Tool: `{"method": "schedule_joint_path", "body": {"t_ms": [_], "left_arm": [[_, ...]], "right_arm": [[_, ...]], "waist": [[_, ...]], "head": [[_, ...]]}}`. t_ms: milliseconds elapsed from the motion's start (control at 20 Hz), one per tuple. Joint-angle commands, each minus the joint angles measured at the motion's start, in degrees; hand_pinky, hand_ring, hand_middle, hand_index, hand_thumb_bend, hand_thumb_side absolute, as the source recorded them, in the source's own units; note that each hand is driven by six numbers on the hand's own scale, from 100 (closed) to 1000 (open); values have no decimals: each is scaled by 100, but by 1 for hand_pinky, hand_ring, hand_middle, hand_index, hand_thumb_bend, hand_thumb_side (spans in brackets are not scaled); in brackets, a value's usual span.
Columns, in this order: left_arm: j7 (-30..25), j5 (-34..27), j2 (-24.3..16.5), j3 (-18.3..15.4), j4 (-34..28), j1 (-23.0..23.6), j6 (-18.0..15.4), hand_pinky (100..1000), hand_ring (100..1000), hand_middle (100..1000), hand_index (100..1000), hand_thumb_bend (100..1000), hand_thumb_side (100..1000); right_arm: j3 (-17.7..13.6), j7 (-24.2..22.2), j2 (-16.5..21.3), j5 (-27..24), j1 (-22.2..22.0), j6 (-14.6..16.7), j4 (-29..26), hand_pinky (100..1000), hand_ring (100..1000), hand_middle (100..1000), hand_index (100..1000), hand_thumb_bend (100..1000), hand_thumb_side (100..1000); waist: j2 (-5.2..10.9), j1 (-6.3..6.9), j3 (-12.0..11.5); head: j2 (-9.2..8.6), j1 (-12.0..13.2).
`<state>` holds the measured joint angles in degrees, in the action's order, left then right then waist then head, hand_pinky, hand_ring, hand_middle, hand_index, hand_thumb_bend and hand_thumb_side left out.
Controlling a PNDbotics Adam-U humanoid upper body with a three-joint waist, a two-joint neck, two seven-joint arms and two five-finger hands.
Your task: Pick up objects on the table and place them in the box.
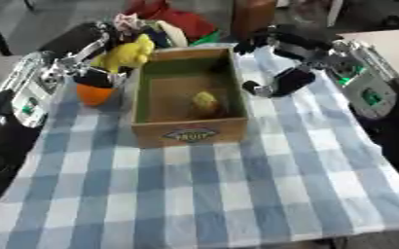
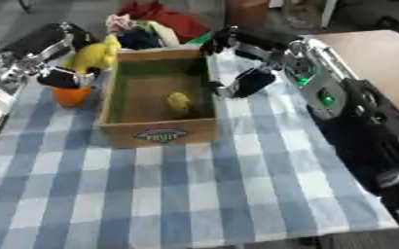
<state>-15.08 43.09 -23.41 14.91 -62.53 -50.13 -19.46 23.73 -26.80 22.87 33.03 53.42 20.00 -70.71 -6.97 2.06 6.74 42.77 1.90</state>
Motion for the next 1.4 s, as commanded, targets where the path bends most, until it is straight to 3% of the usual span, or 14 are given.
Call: {"method": "schedule_joint_path", "body": {"t_ms": [50,100,150,350,600,700,800,850,950,1050,1200,1400], "left_arm": [[-195,-99,96,96,128,-175,-188,690,538,496,708,116,129],[-259,-96,132,119,159,-180,-235,690,538,497,708,100,136],[-302,-84,156,127,187,-180,-260,701,601,565,759,101,137],[-388,5,205,123,281,-175,-258,741,702,687,813,127,135],[-417,106,193,101,272,-177,-221,785,773,785,863,164,129],[-464,150,177,80,260,-168,-189,820,813,837,897,234,121],[-488,174,155,38,238,-163,-139,849,843,871,919,343,241],[-477,185,142,14,219,-162,-111,863,864,892,933,460,357],[-421,218,117,-29,175,-163,-57,867,880,911,946,596,465],[-330,259,79,-73,117,-162,-5,868,883,916,947,684,512],[-142,273,0,-149,19,-158,90,853,864,897,933,679,489],[124,275,-199,-323,-125,-147,316,843,850,874,923,594,399]], "right_arm": [[10,-124,71,-119,132,1,-166,821,792,741,870,290,347],[18,-160,66,-123,133,3,-167,821,792,742,870,278,359],[25,-194,66,-125,129,8,-160,823,793,742,871,275,359],[22,-260,64,-133,112,28,-130,824,793,742,871,272,358],[-2,-239,53,-128,99,22,-130,823,792,741,872,270,354],[-12,-223,56,-125,90,12,-126,822,792,740,873,269,353],[-19,-208,64,-120,75,2,-117,822,791,740,873,269,352],[-20,-204,68,-117,69,0,-110,822,791,739,873,268,352],[-25,-198,71,-111,63,-2,-100,822,791,739,872,268,350],[-31,-191,72,-106,57,-2,-96,822,791,739,872,267,350],[-35,-188,76,-101,41,-2,-88,821,791,738,872,266,350],[-42,-187,85,-95,14,-2,-77,821,791,738,871,262,351]], "waist": [[75,-5,36],[72,-5,51],[70,-7,63],[73,-3,83],[84,13,77],[83,13,79],[84,12,80],[84,11,80],[86,11,81],[89,12,78],[97,14,61],[115,22,21]], "head": [[-48,43],[-52,46],[-51,46],[-49,48],[-47,30],[-48,18],[-43,17],[-42,14],[-40,9],[-38,1],[-32,-12],[-19,-35]]}}
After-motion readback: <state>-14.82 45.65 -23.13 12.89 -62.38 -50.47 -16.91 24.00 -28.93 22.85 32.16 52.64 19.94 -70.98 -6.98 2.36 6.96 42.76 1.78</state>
